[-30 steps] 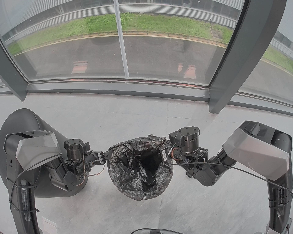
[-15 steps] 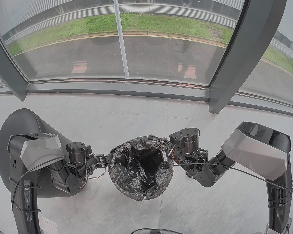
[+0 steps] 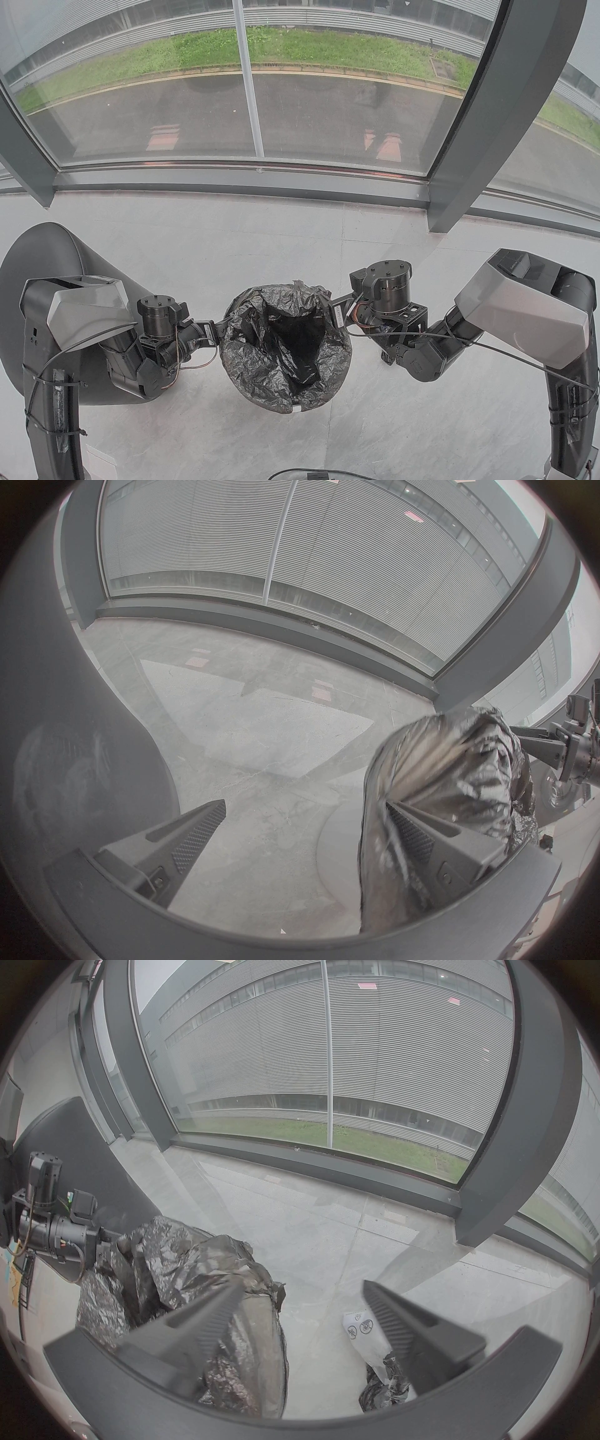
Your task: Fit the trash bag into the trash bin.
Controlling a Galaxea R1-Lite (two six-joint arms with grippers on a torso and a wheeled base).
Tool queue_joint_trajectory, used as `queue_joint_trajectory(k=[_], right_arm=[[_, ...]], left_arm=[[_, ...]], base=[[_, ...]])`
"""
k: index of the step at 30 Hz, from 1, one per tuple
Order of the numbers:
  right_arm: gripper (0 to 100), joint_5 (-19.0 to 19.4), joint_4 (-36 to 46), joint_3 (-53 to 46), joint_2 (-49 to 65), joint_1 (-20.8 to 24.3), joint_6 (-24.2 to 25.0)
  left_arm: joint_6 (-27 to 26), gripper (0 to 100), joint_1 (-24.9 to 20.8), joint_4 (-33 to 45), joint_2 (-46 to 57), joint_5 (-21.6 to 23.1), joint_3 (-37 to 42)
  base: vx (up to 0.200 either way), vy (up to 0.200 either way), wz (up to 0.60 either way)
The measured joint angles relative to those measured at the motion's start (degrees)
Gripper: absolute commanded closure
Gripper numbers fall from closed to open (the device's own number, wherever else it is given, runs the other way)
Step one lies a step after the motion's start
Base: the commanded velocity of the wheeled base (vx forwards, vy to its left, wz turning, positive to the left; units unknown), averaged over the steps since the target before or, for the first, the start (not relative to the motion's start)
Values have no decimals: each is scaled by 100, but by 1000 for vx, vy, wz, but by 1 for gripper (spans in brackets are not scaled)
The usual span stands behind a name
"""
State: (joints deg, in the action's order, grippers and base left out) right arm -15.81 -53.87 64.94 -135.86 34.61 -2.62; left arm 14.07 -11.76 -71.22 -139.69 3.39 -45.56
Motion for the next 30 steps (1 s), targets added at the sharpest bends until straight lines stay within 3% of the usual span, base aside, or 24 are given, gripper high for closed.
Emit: queue_joint_trajectory(k=[14,22,30], right_arm=[[0,0,-84,-55,199,72,60],[0,-2,-76,-315,463,382,77],[0,-28,-89,-546,367,664,62]], left_arm=[[119,0,-140,-490,428,-9,391],[282,0,-273,-640,907,-13,752],[300,0,-564,-1666,1134,-90,1668]], base=[[0,0,0],[0,0,0],[0,0,0]])
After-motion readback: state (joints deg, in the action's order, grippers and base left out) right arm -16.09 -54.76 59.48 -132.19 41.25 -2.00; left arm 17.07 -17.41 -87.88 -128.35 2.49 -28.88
